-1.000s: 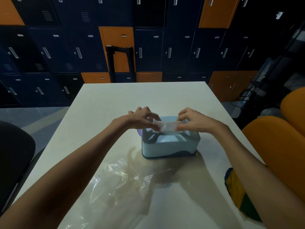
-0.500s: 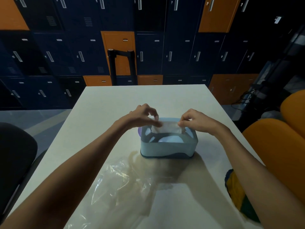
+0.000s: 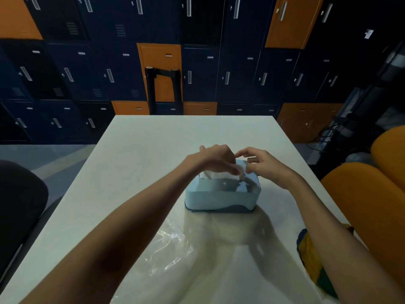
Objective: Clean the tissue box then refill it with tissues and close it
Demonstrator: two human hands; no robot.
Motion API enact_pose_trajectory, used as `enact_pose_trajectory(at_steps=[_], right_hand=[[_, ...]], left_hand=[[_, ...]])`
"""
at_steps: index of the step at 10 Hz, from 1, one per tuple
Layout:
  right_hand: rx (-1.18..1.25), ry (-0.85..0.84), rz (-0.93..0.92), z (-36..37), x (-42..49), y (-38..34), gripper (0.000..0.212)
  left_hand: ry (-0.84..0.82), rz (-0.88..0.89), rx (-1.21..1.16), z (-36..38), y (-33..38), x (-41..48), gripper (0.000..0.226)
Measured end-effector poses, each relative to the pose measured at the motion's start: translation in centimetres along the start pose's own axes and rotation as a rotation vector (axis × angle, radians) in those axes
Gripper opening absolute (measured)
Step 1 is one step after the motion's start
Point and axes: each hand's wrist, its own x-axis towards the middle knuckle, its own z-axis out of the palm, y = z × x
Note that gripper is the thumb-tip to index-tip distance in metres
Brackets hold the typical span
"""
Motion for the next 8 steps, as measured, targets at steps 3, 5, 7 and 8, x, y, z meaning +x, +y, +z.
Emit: enact_pose_trajectory(at_steps=[3, 5, 7, 8], right_hand=[[-0.212, -0.129, 0.034, 0.1, -1.9, 1.7, 0.094], [-0.213, -0.152, 0.052, 0.3, -1.9, 1.4, 0.093], [-0.261, -0.155, 0.067, 0.3, -1.8, 0.8, 0.097], [-0.303, -0.113, 0.058, 0.6, -1.6, 0.5, 0.092]], left_hand=[[0.036, 0.064, -0.09, -0.7, -2.2, -0.7, 0.021], [-0.016, -0.008, -0.138, -3.2, -5.4, -2.4, 0.006], [0.09, 0.025, -0.367, -1.7, -6.0, -3.3, 0.006], [0.244, 0.02, -0.381, -2.0, -5.8, -3.1, 0.009]])
